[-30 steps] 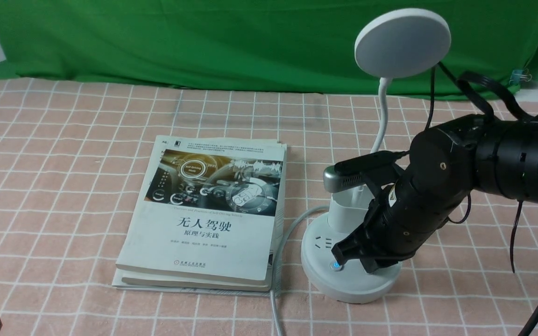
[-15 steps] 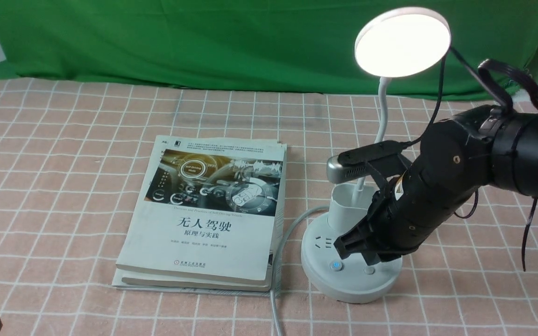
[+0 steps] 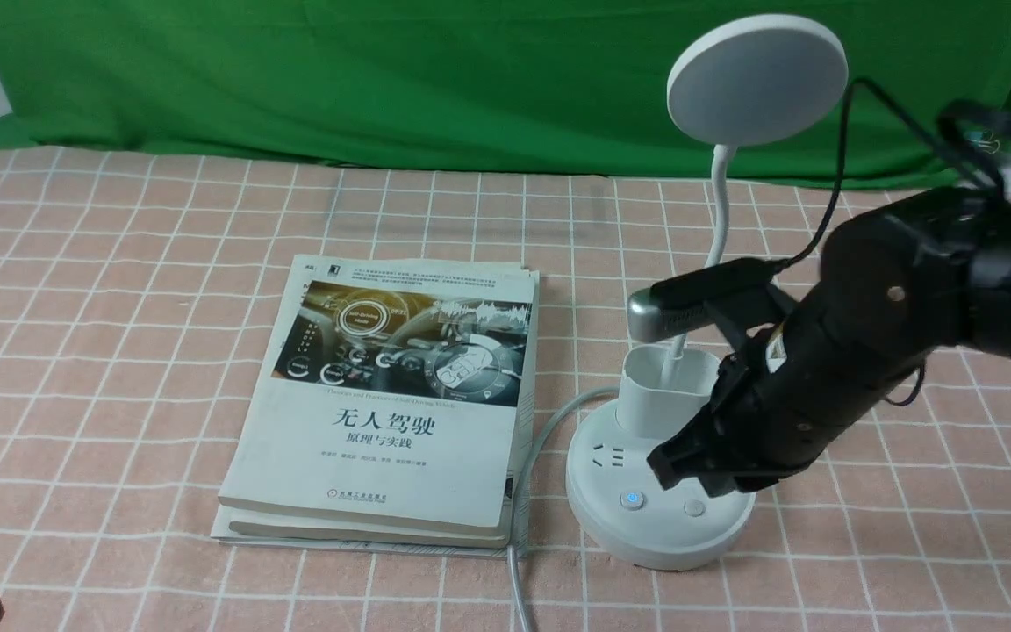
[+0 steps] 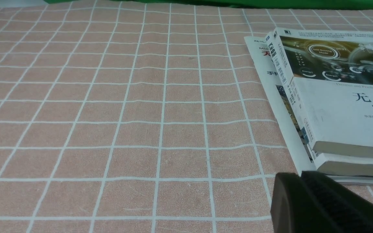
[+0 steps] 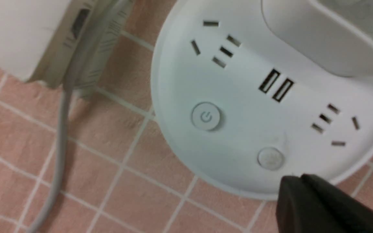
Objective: Turn off the table lamp on the pink coffee tablecloth by hand.
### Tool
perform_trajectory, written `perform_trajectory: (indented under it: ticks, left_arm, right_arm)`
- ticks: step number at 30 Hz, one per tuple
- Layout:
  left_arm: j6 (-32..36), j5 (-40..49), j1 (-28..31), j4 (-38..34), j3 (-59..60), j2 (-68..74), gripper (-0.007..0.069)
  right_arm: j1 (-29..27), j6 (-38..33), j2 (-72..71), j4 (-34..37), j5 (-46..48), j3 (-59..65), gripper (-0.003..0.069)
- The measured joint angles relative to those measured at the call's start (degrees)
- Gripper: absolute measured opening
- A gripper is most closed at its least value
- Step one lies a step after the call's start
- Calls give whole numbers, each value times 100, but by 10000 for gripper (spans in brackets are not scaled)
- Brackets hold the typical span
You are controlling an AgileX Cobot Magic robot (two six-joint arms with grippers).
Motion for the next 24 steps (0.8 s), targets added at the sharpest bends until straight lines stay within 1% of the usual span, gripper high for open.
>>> perform_trajectory:
  ticks: [1,4,7,12,19,24]
  left_arm:
    - [0,0,0,0,0,0,6]
    - [0,0,0,0,0,0,6]
    - [0,0,0,0,0,0,6]
    - [0,0,0,0,0,0,6]
    - [0,0,0,0,0,0,6]
    - [0,0,0,0,0,0,6]
  right_arm:
    - [0,0,-50,0,5,43,43]
    - [0,0,-1029,0,150,545,43]
    - [0,0,-1661,0,312,938,45]
    - [0,0,-2585,0,584,1199,55]
    - [0,0,-3358,0,327,1216,72]
    - [0,0,-3540,-41,51,1234,82]
